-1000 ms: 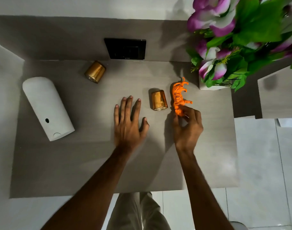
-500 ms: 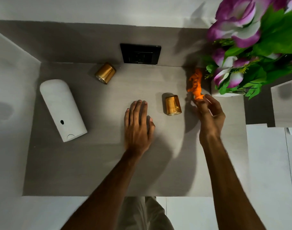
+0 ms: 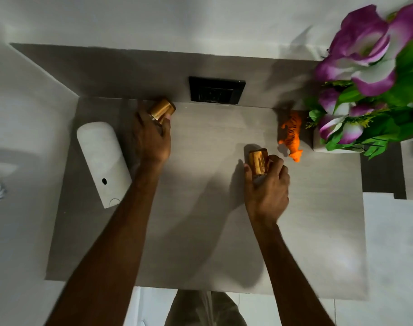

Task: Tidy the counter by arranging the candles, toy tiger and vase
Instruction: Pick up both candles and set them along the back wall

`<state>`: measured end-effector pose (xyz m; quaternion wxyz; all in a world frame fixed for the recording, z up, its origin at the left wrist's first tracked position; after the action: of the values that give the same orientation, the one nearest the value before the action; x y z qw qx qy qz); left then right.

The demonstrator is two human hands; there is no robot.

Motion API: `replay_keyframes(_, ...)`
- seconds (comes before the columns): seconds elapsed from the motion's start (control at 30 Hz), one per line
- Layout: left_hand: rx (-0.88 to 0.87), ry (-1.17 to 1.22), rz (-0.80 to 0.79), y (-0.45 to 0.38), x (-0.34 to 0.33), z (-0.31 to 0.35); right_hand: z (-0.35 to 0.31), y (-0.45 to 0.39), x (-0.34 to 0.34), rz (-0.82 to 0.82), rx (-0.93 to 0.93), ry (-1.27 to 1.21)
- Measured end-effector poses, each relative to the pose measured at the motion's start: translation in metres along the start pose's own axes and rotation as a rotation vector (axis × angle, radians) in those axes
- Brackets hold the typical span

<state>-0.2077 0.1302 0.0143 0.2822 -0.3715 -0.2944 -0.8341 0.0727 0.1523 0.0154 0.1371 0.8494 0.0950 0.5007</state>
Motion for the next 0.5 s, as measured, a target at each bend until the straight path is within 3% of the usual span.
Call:
replay_keyframes(0.1, -0.029, 0.035, -0.093, -0.010, 0.007, 0.007, -0.003, -0.004, -0.003, -0.015, 0.008, -0.038)
replay_keyframes(0.23, -0.133, 0.046, -0.149, 0.004, 0.010, 0.023, -0.024, -0.017, 0.003, -0.047, 0.151, -0.065)
replay_keyframes(0.5, -0.225, -0.165, -0.160, 0.020, 0.001, 0.057, -0.078, -0.066, 0.003, -0.030, 0.263, 0.023)
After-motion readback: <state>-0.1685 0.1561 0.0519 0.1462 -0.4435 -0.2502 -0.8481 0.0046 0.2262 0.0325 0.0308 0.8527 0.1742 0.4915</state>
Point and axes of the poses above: each hand's wrist, its own y-axis away from the middle knuckle, its own x-axis out of the back of the hand, z = x × y, the point moved 3 cm from there along -y, towards the middle knuckle, and after that the axes turned 13 degrees about -z, right-handed, at the moved point
